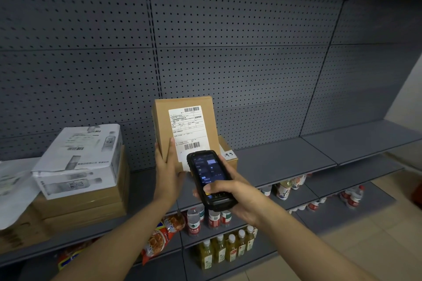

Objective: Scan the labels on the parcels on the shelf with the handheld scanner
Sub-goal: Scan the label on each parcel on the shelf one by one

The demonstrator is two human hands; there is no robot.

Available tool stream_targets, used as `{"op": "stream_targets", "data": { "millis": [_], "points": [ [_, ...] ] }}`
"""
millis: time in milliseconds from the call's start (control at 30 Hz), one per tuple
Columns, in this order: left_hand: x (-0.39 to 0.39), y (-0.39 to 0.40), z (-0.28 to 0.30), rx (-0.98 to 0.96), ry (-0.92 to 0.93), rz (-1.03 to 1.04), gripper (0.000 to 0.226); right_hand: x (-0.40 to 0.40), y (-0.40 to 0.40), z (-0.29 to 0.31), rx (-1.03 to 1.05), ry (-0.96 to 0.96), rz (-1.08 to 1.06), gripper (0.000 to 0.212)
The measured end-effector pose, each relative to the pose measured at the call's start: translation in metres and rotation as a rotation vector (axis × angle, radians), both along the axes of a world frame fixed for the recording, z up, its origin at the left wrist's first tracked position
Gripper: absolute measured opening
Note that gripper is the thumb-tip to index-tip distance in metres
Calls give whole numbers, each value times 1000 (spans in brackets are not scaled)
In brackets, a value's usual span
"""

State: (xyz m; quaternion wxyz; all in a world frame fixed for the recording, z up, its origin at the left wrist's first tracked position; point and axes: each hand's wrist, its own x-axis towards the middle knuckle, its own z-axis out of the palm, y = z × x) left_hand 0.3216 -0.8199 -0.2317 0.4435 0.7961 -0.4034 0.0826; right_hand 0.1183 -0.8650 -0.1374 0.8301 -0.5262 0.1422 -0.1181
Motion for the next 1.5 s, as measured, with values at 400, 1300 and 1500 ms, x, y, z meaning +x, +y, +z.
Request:
{"op": "stream_targets", "data": {
  "millis": [400,1300,1500],
  "points": [
    [3,0,1,31,66,1,112,21,-15,-22,23,66,-127,72],
    [49,-114,-11,238,231,39,105,84,-188,-76,-95,93,-390,76],
    [57,-164,-10,207,313,75,98,101,-255,-80,-104,110,-355,77]
  ]
}}
